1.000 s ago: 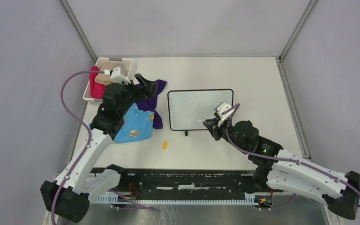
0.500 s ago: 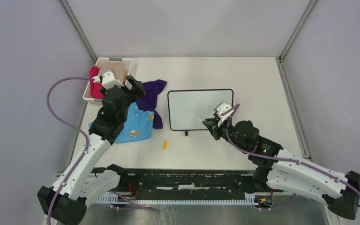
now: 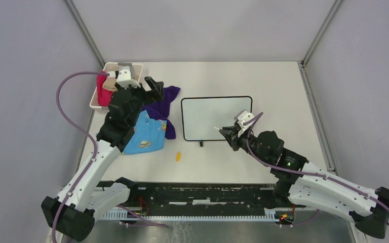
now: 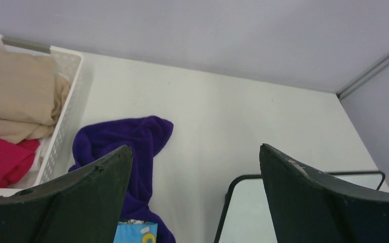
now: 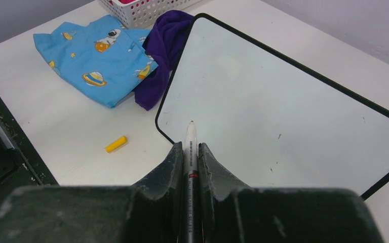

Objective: Write a sentence on the whiteboard

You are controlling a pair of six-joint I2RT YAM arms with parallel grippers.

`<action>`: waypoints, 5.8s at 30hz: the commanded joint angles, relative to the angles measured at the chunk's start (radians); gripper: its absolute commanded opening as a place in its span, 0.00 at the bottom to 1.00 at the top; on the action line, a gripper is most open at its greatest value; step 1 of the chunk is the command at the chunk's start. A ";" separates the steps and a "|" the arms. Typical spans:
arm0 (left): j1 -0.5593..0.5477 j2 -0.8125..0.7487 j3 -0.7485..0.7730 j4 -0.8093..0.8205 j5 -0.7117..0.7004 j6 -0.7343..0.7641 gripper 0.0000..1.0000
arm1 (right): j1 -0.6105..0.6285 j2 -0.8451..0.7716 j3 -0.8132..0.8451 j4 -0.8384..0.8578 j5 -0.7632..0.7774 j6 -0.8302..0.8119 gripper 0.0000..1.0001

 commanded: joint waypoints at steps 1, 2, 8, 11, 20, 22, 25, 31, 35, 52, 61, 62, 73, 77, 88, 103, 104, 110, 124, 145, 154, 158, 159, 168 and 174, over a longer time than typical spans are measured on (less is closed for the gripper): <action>0.019 -0.011 -0.112 0.063 0.182 0.078 1.00 | 0.005 -0.019 0.002 0.066 -0.004 -0.006 0.00; 0.027 -0.021 -0.147 0.100 0.258 0.082 1.00 | 0.004 -0.018 0.004 0.062 0.002 -0.008 0.00; 0.136 0.095 -0.241 0.267 0.817 -0.055 0.99 | 0.004 -0.016 -0.006 0.082 0.040 -0.002 0.00; 0.184 0.105 -0.336 0.423 0.831 -0.167 1.00 | 0.004 -0.007 -0.007 0.089 0.058 0.000 0.00; 0.190 0.037 -0.399 0.467 0.535 -0.228 1.00 | 0.004 0.044 -0.005 0.159 0.037 -0.013 0.00; 0.190 0.092 -0.376 0.465 0.622 -0.197 1.00 | 0.005 0.065 0.001 0.173 0.028 -0.013 0.00; 0.185 0.187 -0.350 0.492 0.708 -0.235 0.99 | 0.004 0.090 0.015 0.178 0.042 -0.012 0.00; 0.180 0.362 -0.321 0.610 0.909 -0.242 0.93 | 0.006 0.099 0.012 0.204 0.048 -0.004 0.00; 0.181 0.451 -0.320 0.724 1.030 -0.241 0.87 | 0.004 0.112 0.019 0.217 0.048 -0.001 0.00; 0.180 0.668 -0.331 0.964 1.195 -0.271 0.67 | 0.112 0.255 0.087 0.316 0.273 -0.050 0.00; 0.181 0.689 -0.329 0.952 1.201 -0.251 0.59 | 0.110 0.409 0.174 0.388 0.291 -0.052 0.00; 0.182 0.689 -0.329 0.949 1.200 -0.246 0.58 | 0.111 0.428 0.186 0.389 0.283 -0.048 0.00; 0.182 0.695 -0.327 0.929 1.189 -0.225 0.47 | 0.089 0.550 0.268 0.396 0.267 -0.012 0.00; 0.183 0.695 -0.326 0.930 1.189 -0.226 0.45 | 0.064 0.576 0.276 0.398 0.244 0.006 0.00; 0.183 0.698 -0.325 0.930 1.191 -0.221 0.36 | 0.026 0.613 0.276 0.440 0.204 0.023 0.00; 0.183 0.702 -0.322 0.929 1.191 -0.222 0.26 | -0.018 0.683 0.322 0.455 0.185 0.044 0.00; 0.183 0.701 -0.321 0.930 1.193 -0.222 0.26 | -0.021 0.688 0.325 0.455 0.183 0.045 0.00; 0.183 0.701 -0.321 0.930 1.194 -0.223 0.23 | -0.039 0.707 0.330 0.452 0.175 0.057 0.00; 0.184 0.702 -0.322 0.941 1.198 -0.222 0.17 | -0.068 0.719 0.297 0.440 0.163 0.083 0.00; 0.183 0.713 -0.332 0.974 1.198 -0.239 0.31 | -0.073 0.655 0.201 0.448 0.152 0.090 0.00; 0.183 0.716 -0.338 1.006 1.198 -0.268 0.46 | -0.072 0.576 0.199 0.489 0.066 0.089 0.00; 0.183 0.723 -0.338 1.007 1.197 -0.270 0.45 | -0.073 0.573 0.210 0.484 0.090 0.076 0.00; 0.183 0.724 -0.339 1.007 1.196 -0.269 0.44 | -0.073 0.576 0.215 0.482 0.098 0.073 0.00; 0.183 0.726 -0.338 1.007 1.198 -0.269 0.38 | -0.079 0.629 0.250 0.474 0.134 0.075 0.00; 0.183 0.728 -0.337 1.006 1.198 -0.270 0.36 | -0.085 0.664 0.262 0.472 0.146 0.078 0.00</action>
